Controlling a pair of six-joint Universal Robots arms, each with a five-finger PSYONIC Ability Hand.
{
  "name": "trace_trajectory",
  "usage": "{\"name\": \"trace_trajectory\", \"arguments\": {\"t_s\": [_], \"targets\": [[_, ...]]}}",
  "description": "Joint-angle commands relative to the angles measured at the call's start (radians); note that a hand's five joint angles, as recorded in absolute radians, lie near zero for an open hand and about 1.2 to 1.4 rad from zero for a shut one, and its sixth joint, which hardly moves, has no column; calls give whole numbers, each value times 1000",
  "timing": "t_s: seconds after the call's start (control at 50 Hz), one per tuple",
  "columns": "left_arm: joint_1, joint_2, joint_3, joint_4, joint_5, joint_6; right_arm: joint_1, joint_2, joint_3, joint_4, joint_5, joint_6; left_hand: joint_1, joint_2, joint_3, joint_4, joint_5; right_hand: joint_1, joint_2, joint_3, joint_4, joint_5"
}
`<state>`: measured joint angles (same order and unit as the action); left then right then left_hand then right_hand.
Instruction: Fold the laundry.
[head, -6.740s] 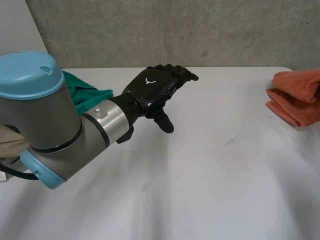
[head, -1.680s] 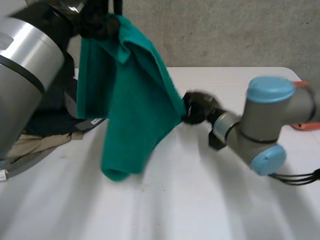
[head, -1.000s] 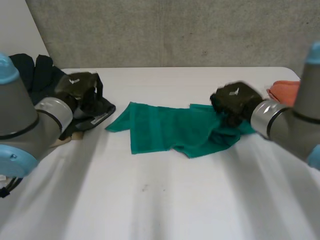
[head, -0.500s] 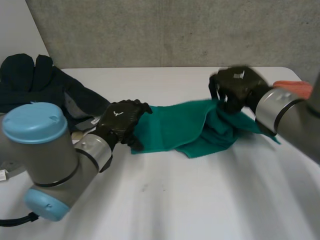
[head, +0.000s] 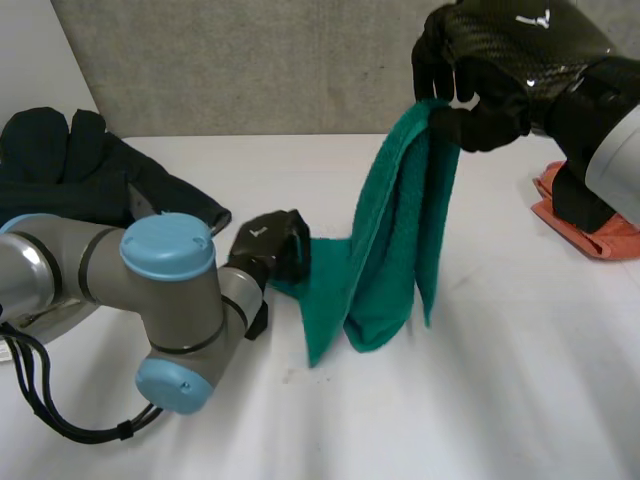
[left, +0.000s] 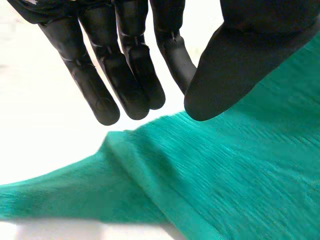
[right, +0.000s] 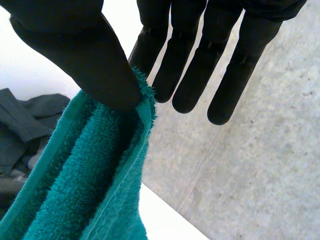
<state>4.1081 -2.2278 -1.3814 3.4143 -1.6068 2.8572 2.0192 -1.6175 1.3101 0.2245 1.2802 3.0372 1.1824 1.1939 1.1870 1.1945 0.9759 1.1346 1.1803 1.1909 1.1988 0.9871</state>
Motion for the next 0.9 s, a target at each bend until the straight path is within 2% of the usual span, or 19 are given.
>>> {"name": "trace_trajectory", "arguments": {"t_s": [0.02,0.1,0.12,0.18,0.22,0.24,0.3,0.36,0.4,0.56,0.62,0.72,0.84,0.9], "targets": [[61,152,-62,-13,-28,4,-43,33,20,-19,-9,-38,214,202,209,202,246,262,216,205,197,235],[170,302,-146,-26,-10,10,-115,80,46,-17,-15,-113,214,202,209,202,246,262,216,205,197,235],[191,332,-174,-38,20,17,-123,83,49,-17,-13,-118,214,202,209,202,246,262,216,205,197,235],[186,358,-217,-69,96,33,-125,93,64,-20,-9,-132,214,202,209,202,246,262,216,205,197,235],[166,376,-260,-98,178,39,-119,99,67,-22,-7,-130,-323,-335,-328,-336,-291,262,216,205,197,235],[158,381,-271,-105,201,39,-111,114,67,-22,-6,-129,-503,-515,-508,-515,-471,262,216,205,197,235],[115,382,-304,-128,249,31,-100,143,61,-24,-5,-126,-587,-599,-592,-599,-555,262,216,205,197,235],[55,369,-318,-127,237,31,-94,157,54,-25,-2,-110,-713,-724,-717,-725,-681,262,216,205,197,235],[22,352,-323,-121,226,34,-91,157,46,-25,-1,-92,-716,-728,-721,-729,-684,262,216,205,197,235],[-81,248,-243,-23,96,16,-59,97,32,-25,11,-9,-728,-740,-733,-740,-696,262,216,205,197,235],[-110,214,-206,-21,81,-4,-36,62,32,-25,16,3,-722,-734,-727,-734,-690,262,216,205,197,235],[-167,113,-121,-26,74,-105,-2,34,32,-25,22,12,-722,-734,-727,-734,-690,262,216,205,197,235],[-186,2,-39,-26,74,-194,30,-5,34,-25,34,31,-711,-722,-715,-723,-679,262,216,205,197,235],[-193,-44,4,-16,61,-216,30,-5,41,-24,34,34,-544,-556,-549,-556,-512,262,216,205,197,235]]}}
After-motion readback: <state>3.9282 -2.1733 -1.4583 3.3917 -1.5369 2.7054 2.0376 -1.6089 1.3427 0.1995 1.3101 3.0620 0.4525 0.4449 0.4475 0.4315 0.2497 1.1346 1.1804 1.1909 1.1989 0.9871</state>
